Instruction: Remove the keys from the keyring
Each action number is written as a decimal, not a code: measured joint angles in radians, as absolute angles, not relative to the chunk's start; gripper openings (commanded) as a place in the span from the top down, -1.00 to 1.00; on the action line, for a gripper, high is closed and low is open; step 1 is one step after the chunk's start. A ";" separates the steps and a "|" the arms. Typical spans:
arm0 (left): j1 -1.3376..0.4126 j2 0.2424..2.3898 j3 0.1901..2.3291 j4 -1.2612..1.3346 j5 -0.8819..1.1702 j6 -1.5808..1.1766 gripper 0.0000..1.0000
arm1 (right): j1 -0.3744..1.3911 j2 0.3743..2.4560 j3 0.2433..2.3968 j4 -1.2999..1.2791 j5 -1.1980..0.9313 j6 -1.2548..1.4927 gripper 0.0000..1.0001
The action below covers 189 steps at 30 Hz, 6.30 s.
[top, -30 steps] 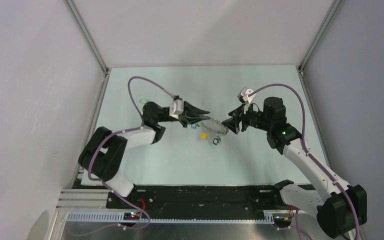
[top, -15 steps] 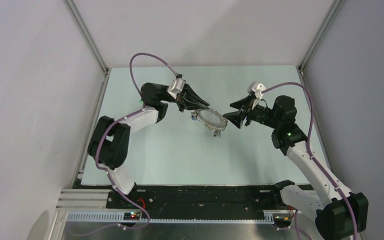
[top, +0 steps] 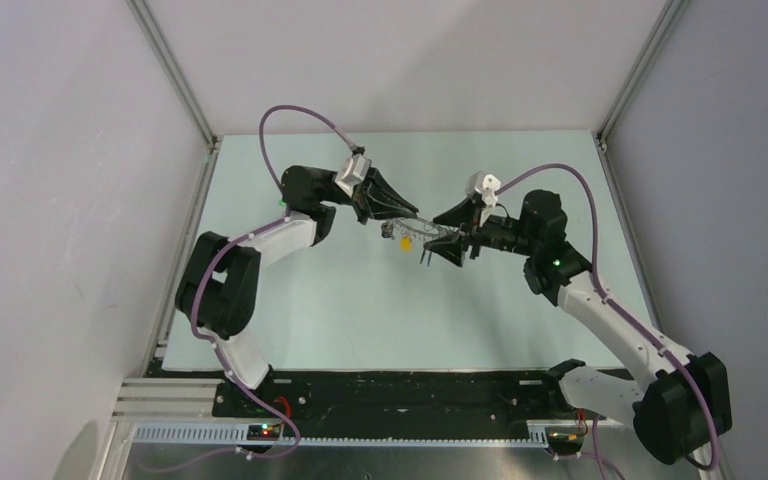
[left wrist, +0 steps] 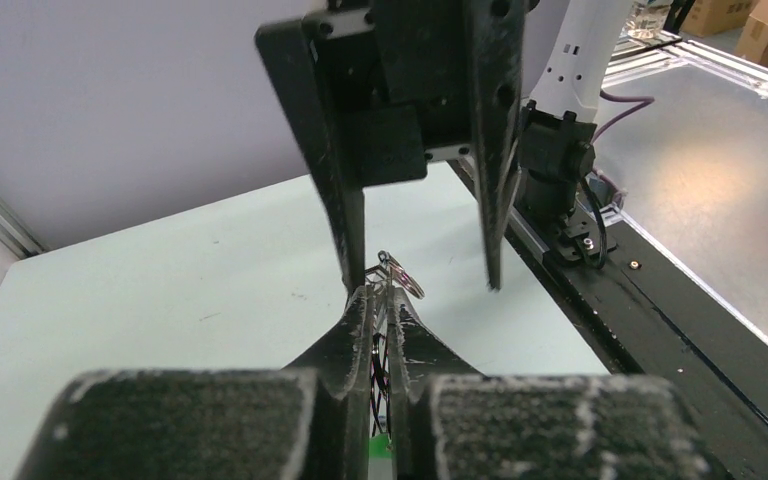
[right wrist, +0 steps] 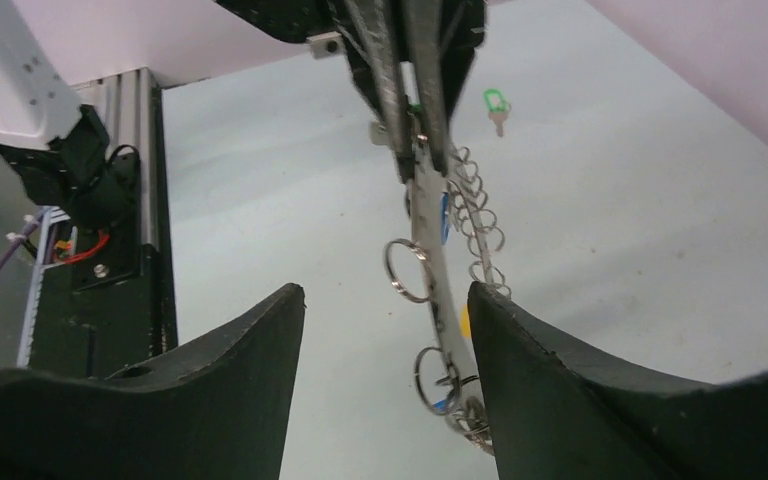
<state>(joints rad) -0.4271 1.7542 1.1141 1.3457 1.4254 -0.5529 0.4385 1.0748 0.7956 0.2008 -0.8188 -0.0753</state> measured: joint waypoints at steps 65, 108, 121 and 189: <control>-0.577 1.269 0.484 1.109 0.563 -0.068 -0.06 | 0.740 1.105 0.883 0.166 -0.227 -1.174 1.00; -0.576 1.283 0.587 0.838 0.444 -0.030 1.00 | 0.708 1.144 0.894 0.134 -0.216 -1.000 1.00; -0.670 1.237 0.777 0.322 0.035 -0.335 1.00 | 0.642 1.204 0.768 0.294 -0.283 -0.289 1.00; -0.773 1.199 0.595 0.706 0.128 0.844 1.00 | 0.299 0.908 0.622 0.346 -0.454 0.408 -0.67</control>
<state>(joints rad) -0.7734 1.1988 0.5953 0.7063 0.1280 0.8444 0.2993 0.9077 0.6220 0.3462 -0.4541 0.4076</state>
